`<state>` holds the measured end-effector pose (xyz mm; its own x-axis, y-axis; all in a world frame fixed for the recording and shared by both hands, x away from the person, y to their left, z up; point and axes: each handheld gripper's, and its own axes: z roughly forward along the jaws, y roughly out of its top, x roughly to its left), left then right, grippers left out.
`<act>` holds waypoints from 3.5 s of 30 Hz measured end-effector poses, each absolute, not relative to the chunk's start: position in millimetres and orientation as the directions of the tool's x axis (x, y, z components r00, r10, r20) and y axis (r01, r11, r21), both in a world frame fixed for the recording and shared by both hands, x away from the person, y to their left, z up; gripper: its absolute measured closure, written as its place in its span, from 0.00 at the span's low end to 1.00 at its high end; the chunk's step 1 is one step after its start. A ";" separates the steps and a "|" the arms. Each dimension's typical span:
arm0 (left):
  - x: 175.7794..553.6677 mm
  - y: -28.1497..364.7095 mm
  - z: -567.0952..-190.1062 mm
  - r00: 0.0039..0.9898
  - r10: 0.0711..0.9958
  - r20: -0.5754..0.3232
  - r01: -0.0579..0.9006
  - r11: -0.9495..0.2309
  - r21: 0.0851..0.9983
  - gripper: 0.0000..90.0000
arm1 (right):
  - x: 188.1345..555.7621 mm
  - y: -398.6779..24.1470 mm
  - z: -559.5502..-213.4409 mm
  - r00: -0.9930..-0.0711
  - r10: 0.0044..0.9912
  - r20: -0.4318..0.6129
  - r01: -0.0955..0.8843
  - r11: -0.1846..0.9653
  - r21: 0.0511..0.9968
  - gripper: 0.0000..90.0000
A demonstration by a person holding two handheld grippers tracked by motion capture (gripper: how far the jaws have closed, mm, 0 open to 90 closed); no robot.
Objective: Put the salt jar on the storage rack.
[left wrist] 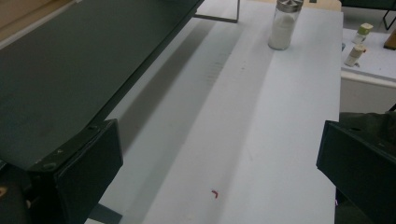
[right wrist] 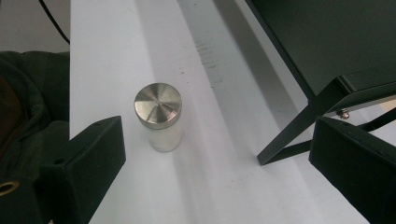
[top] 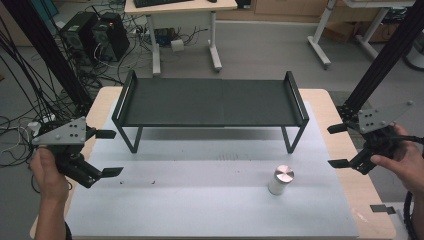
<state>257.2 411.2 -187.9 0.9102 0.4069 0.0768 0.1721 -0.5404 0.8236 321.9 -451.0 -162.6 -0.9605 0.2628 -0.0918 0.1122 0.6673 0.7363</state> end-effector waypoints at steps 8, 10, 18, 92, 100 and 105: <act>253.8 410.7 -186.2 0.910 0.406 0.081 0.168 -0.541 0.824 0.01 | 323.4 -447.9 -176.7 -0.964 0.257 -0.070 0.121 0.656 0.745 0.04; 253.0 410.8 -186.7 0.910 0.406 0.077 0.170 -0.538 0.826 0.01 | 324.1 -446.7 -182.1 -0.965 0.254 -0.063 0.123 0.653 0.748 0.04; 251.1 408.7 -187.1 0.913 0.400 0.076 0.169 -0.543 0.823 0.01 | 329.6 -439.2 -204.3 -0.971 0.238 -0.020 0.144 0.650 0.746 0.03; 237.2 390.1 -189.0 0.937 0.339 0.082 0.129 -0.556 0.821 0.01 | 399.2 -329.7 -100.6 -0.978 0.073 -0.198 -0.111 0.620 0.777 0.47; 231.1 389.2 -188.2 0.936 0.343 0.081 0.135 -0.561 0.817 0.01 | 463.5 -272.9 -82.6 -0.982 0.090 -0.165 -0.078 0.604 0.793 0.47; 227.6 389.9 -187.1 0.935 0.344 0.083 0.139 -0.571 0.809 0.01 | 495.5 -241.5 -95.3 -0.981 0.139 -0.132 -0.019 0.612 0.790 0.47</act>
<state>227.6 389.9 -187.1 0.9354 0.3438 0.0825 0.1385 -0.5711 0.8091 495.5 -241.5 -95.3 -0.9814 0.1394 -0.1317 -0.0191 0.6123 0.7904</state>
